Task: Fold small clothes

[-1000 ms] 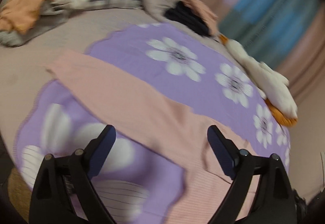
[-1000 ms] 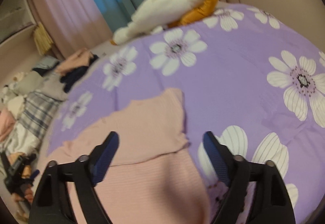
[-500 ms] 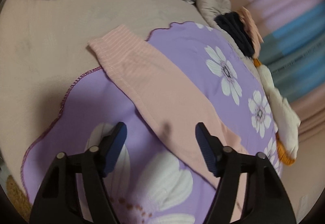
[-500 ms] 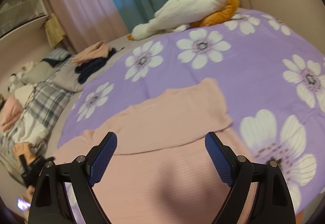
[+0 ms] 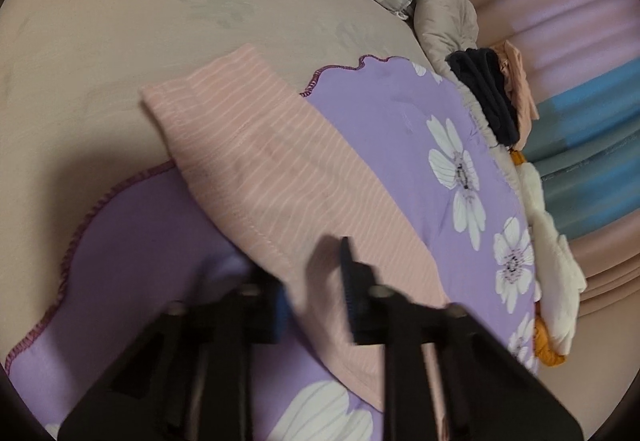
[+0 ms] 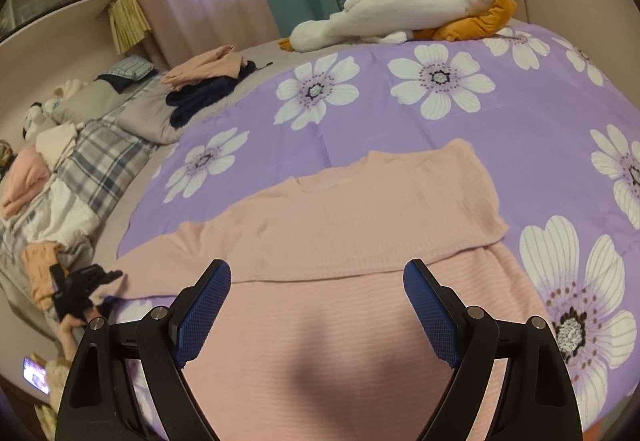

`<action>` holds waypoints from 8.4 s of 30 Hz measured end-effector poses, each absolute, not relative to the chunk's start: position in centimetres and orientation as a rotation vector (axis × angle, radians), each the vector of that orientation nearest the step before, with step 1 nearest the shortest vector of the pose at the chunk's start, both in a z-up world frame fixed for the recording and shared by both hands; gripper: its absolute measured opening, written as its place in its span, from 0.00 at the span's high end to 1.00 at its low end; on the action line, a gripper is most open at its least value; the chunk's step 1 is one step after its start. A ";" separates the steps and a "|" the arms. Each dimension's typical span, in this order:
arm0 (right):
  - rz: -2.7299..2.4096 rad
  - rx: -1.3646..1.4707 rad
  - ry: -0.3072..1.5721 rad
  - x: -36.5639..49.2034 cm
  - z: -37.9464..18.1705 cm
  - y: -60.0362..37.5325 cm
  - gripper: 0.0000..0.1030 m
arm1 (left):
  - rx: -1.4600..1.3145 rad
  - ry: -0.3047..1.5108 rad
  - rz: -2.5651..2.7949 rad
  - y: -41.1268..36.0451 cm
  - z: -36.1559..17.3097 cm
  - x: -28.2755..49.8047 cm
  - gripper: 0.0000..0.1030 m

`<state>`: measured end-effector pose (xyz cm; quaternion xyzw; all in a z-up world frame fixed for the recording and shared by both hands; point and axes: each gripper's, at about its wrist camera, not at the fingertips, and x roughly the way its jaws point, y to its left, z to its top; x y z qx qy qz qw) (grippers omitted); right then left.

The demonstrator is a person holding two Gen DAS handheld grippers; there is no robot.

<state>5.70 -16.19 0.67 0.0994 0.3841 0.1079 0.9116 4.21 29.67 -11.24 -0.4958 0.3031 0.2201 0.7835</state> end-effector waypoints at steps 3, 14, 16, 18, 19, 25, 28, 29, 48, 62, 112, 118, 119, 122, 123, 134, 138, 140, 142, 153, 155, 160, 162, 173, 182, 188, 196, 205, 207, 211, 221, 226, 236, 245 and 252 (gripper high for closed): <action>0.215 0.203 0.796 5.8 0.7 -16.2 0.15 | -1.044 0.659 0.477 29.2 -10.8 4.6 0.98; 0.202 0.246 0.785 5.6 0.7 -17.5 0.15 | -0.934 0.581 0.341 24.9 -5.1 6.0 0.98; 0.195 0.254 0.779 5.5 0.8 -17.7 0.15 | -0.903 0.575 0.310 23.7 -3.9 6.5 0.98; 0.192 0.259 0.774 5.4 0.9 -17.9 0.15 | -0.877 0.570 0.274 22.3 -2.7 7.0 0.98; 0.190 0.261 0.772 5.3 0.9 -18.0 0.15 | -0.866 0.571 0.254 21.7 -2.2 7.3 0.99; 0.177 0.279 0.766 5.1 1.0 -18.9 0.15 | -0.768 0.586 0.137 16.6 0.0 9.3 0.99; 0.169 0.285 0.768 5.0 1.0 -19.3 0.15 | -0.728 0.612 0.087 14.2 0.4 10.1 0.99; 0.166 0.287 0.767 5.0 1.0 -19.4 0.15 | -0.714 0.621 0.071 13.3 0.4 10.5 0.99; 0.110 0.343 0.793 5.1 -0.5 -22.6 0.15 | -0.499 0.873 -0.095 0.9 -5.5 15.0 0.98; 0.080 0.372 0.827 5.3 -2.1 -24.1 0.15 | -0.506 0.986 -0.062 -0.7 -9.8 15.7 0.94; 0.426 -0.223 1.079 15.1 -9.1 2.9 0.54 | -0.703 0.836 0.180 17.1 -9.5 2.1 0.46; 0.449 -0.154 1.092 16.1 -8.9 1.8 0.84 | -0.700 0.833 0.180 17.0 -9.6 2.2 0.46; 0.458 -0.133 1.093 16.2 -8.7 1.6 0.85 | -0.700 0.833 0.179 17.0 -9.6 2.2 0.46; 0.472 -0.079 1.077 16.1 -7.7 0.8 0.87 | -0.699 0.825 0.175 17.0 -9.7 2.2 0.44; 0.471 -0.070 1.065 16.1 -7.3 0.6 0.87 | -0.701 0.823 0.175 17.0 -9.7 2.2 0.44; 0.522 0.040 0.905 15.9 -0.1 -1.7 0.87 | -0.700 0.818 0.167 17.0 -9.6 2.1 0.43; 0.550 0.064 0.845 15.9 2.8 -2.2 0.87 | -0.712 0.820 0.158 17.1 -9.5 2.1 0.43; 0.550 0.074 0.819 16.0 4.0 -2.5 0.87 | -0.728 0.825 0.153 17.3 -9.4 2.1 0.44; 0.552 0.086 0.797 16.0 5.0 -2.9 0.87 | -0.742 0.818 0.140 17.3 -9.0 2.1 0.44; 0.524 0.173 0.702 16.1 8.2 -6.9 0.87 | -0.696 0.781 0.094 16.5 -5.5 4.8 0.44; 0.511 0.188 0.695 16.3 8.4 -7.7 0.87 | -0.676 0.787 0.085 16.3 -5.2 5.4 0.44; 0.486 0.242 0.679 16.3 8.6 -10.0 0.87 | -0.639 0.825 0.055 15.2 -5.3 7.3 0.44; 0.473 0.261 0.676 16.4 8.6 -10.8 0.87 | -0.621 0.836 0.048 14.6 -5.4 7.9 0.44; 0.389 0.311 0.698 16.8 7.2 -14.8 0.87 | -0.558 0.899 -0.031 11.3 -5.8 10.8 0.52; 0.322 0.358 0.742 17.0 4.7 -17.6 0.87 | -0.498 0.949 -0.080 8.8 -6.6 12.5 0.52; 0.274 0.378 0.790 17.3 2.5 -18.8 0.87 | -0.462 0.978 -0.083 7.4 -7.4 13.1 0.52; 0.239 0.402 0.829 17.4 0.6 -20.3 0.87 | -0.452 1.024 -0.081 6.5 -8.5 14.0 0.52; 0.185 0.433 0.871 17.5 -1.1 -22.6 0.87 | -0.425 1.050 -0.059 5.9 -9.6 14.3 0.51; 0.175 0.438 0.881 17.5 -1.5 -22.9 0.87 | -0.422 1.052 -0.055 5.9 -9.7 14.4 0.51; 0.148 0.451 0.916 17.6 -2.7 -23.5 0.87 | -0.421 1.056 -0.058 5.9 -9.8 14.5 0.51; 0.104 0.482 0.976 17.6 -5.0 -24.9 0.87 | -0.425 1.056 -0.060 6.0 -9.9 14.5 0.51; 0.074 0.476 1.003 17.6 -5.8 -25.2 0.87 | -0.420 1.058 -0.062 6.0 -10.0 14.6 0.51; 0.016 0.458 1.023 17.4 -6.1 -26.1 0.80 | -0.414 1.058 -0.059 5.9 -10.1 14.7 0.50; -0.002 0.438 1.033 17.4 -6.2 -26.8 0.74 | -0.411 1.059 -0.059 5.9 -10.1 14.7 0.50; 0.000 0.418 1.011 17.5 -6.8 -26.4 0.74 | -0.409 1.059 -0.059 5.9 -10.1 14.8 0.50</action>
